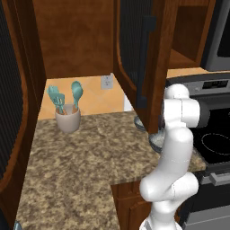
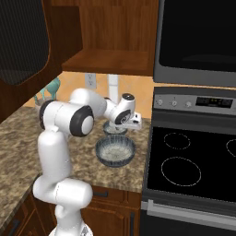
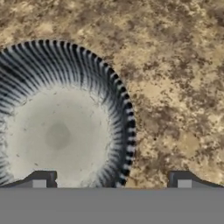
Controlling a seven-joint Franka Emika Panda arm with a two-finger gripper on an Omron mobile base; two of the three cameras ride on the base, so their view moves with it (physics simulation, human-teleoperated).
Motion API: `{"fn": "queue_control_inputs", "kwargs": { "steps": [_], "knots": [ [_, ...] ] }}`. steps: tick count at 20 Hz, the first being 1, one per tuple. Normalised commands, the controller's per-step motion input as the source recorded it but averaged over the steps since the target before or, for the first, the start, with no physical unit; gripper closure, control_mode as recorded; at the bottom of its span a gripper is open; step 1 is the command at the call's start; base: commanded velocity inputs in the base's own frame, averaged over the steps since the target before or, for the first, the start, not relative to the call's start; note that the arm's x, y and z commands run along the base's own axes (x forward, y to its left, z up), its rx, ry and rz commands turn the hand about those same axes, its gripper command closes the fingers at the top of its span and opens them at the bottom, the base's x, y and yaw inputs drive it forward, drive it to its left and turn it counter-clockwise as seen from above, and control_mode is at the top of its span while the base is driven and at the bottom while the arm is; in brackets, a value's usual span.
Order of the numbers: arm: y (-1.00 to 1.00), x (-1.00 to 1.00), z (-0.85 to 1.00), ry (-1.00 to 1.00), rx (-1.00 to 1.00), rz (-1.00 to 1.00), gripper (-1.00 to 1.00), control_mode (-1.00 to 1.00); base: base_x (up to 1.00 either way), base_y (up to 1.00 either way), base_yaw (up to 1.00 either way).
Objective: Pick up the bowls on the counter and stack them on top of one another in the open cabinet. Place the smaller bowl on top of the larger bowl.
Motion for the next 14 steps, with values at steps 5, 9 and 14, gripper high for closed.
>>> {"fn": "queue_control_inputs", "kwargs": {
  "steps": [5, 9, 14],
  "knots": [
    [0.00, 0.31, -0.20, 0.00, 0.04, -0.01, -1.00, -1.00, 0.00, 0.00, 0.00],
    [0.00, 0.17, -0.25, 0.00, 0.04, -0.01, -1.00, -1.00, 0.00, 0.00, 0.00],
    [0.00, 0.19, -0.29, 0.00, 0.01, 0.00, 1.00, -1.00, 0.00, 0.00, 0.00]
  ]
}}
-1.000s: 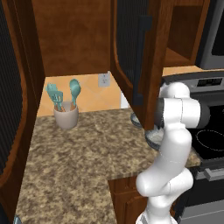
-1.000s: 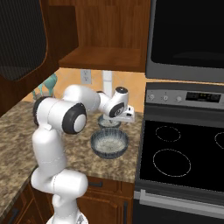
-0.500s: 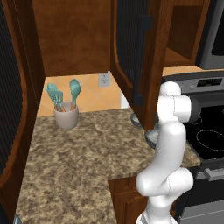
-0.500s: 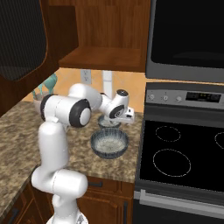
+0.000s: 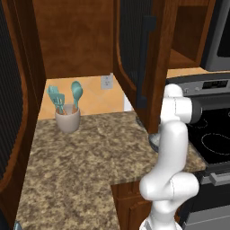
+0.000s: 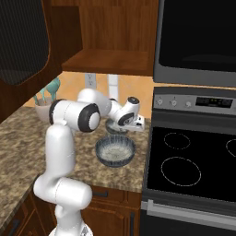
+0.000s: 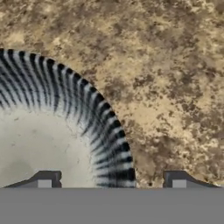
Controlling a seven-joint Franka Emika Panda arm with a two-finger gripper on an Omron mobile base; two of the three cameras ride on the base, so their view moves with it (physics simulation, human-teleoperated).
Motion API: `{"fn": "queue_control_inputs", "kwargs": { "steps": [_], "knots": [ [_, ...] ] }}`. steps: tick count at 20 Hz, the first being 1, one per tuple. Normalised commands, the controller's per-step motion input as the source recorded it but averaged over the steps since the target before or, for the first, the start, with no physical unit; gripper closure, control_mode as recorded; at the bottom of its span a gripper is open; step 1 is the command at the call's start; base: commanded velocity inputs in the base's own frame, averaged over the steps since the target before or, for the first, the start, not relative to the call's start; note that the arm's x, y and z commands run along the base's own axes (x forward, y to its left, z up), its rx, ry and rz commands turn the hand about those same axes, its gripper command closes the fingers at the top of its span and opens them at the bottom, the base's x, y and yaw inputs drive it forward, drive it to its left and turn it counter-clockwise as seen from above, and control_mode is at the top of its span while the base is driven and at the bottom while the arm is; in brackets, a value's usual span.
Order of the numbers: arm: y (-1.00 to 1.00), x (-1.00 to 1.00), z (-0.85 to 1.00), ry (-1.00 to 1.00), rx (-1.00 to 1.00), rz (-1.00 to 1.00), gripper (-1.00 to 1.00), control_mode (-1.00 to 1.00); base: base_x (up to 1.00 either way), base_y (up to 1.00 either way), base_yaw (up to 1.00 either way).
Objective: Pick up the bowls on the counter and stack them on top of one another in the open cabinet. Place the smaller bowl on top of the larger bowl.
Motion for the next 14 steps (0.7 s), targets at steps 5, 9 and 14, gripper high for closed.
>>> {"fn": "queue_control_inputs", "kwargs": {
  "steps": [5, 9, 14],
  "knots": [
    [0.00, 0.10, -0.07, 0.00, 0.01, 0.00, 1.00, -1.00, 0.00, 0.00, 0.00],
    [0.00, 0.00, 0.03, -0.01, 0.00, 0.00, 1.00, -1.00, 0.00, 0.00, 0.00],
    [0.00, -0.18, 0.58, -0.25, 0.00, 0.00, 1.00, -1.00, 0.00, 0.00, 0.00]
  ]
}}
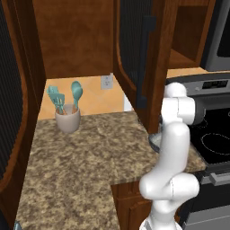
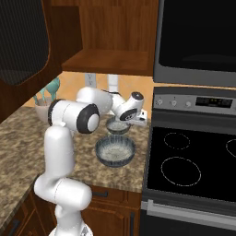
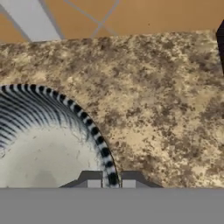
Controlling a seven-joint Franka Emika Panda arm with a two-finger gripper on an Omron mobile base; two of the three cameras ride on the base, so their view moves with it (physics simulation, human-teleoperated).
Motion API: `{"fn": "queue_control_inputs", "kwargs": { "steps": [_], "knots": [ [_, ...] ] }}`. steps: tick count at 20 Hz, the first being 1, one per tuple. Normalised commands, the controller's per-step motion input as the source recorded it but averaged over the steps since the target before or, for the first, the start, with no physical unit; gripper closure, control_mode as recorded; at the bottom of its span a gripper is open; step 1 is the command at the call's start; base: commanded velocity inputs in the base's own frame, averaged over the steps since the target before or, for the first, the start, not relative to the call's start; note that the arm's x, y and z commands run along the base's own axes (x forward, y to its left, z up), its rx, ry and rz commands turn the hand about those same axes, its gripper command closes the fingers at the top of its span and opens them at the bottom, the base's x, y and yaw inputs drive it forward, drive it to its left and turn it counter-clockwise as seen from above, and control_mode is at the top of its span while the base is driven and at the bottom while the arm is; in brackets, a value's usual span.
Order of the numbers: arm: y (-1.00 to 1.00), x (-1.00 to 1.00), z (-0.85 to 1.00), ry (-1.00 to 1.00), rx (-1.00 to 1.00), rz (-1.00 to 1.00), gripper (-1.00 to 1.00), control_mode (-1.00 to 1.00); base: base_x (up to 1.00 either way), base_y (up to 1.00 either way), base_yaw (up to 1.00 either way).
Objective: Pick up the bowls on the counter and stack them on top of one another in the open cabinet. Place the smaller bowl on top of the larger bowl.
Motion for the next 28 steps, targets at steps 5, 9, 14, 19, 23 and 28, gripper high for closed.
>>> {"fn": "queue_control_inputs", "kwargs": {
  "steps": [5, 9, 14, 19, 23, 28],
  "knots": [
    [0.00, -0.53, 0.64, -0.32, 0.00, -0.01, 1.00, -1.00, 0.00, 0.00, 0.00],
    [-0.07, -0.91, 0.71, -0.29, 0.00, -0.08, 1.00, -1.00, 0.00, 0.00, 0.00],
    [-0.16, -1.00, 0.73, -0.20, 0.00, -0.11, 1.00, -1.00, 0.00, 0.00, 0.00],
    [-0.02, -1.00, 0.85, -0.04, 0.00, -0.04, 1.00, -1.00, 0.00, 0.00, 0.00],
    [0.00, -0.99, 0.53, 0.17, 0.02, 0.00, 1.00, -1.00, 0.00, 0.00, 0.00],
    [0.00, -0.21, 0.04, 0.38, 0.00, -0.03, 1.00, -1.00, 0.00, 0.00, 0.00]
  ]
}}
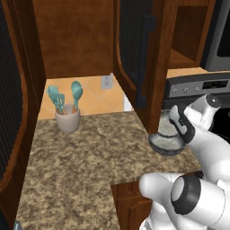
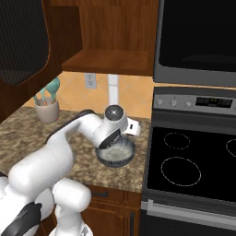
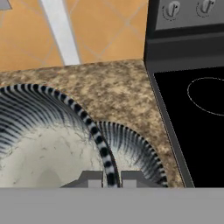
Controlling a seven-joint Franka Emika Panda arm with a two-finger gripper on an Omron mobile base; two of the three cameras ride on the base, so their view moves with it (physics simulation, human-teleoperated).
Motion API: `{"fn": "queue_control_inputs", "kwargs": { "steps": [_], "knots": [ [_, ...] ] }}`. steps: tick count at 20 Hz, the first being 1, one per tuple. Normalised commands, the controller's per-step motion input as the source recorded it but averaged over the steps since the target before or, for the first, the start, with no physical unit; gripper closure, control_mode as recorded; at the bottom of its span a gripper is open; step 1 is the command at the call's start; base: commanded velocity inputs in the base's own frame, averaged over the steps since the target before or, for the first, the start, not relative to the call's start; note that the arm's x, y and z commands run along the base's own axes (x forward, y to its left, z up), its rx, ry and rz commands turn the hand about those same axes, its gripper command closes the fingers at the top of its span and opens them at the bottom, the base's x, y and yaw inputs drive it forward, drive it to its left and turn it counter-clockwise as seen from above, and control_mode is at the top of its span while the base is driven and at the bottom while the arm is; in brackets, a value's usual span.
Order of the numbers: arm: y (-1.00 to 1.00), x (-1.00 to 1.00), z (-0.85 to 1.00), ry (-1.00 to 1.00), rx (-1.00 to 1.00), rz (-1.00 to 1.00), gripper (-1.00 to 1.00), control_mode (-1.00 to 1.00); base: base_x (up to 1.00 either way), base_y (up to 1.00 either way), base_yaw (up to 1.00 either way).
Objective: Pick up the bowls on the counter and stack them on top of one another in the open cabinet. Place the smaller bowl on top of the larger bowl.
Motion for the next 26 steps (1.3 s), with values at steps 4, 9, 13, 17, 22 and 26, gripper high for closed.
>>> {"fn": "queue_control_inputs", "kwargs": {
  "steps": [4, 9, 13, 17, 22, 26],
  "knots": [
    [-0.12, 0.02, -0.04, 0.10, 0.05, 0.00, 1.00, -1.00, 0.00, 0.00, 0.00],
    [-0.30, 0.00, -0.36, 0.10, 0.13, 0.00, 1.00, -1.00, 0.00, 0.00, 0.00],
    [-0.16, 0.00, -0.32, 0.05, 0.04, 0.00, 1.00, -1.00, 0.00, 0.00, 0.00],
    [-0.04, 0.01, -0.45, 0.07, 0.00, 0.00, 1.00, -1.00, 0.00, 0.00, 0.00],
    [0.01, 0.14, -0.47, 0.10, 0.00, 0.00, 1.00, -1.00, 0.00, 0.00, 0.00],
    [0.00, 0.24, -0.22, 0.06, 0.00, 0.00, 1.00, -1.00, 0.00, 0.00, 0.00]
  ]
}}
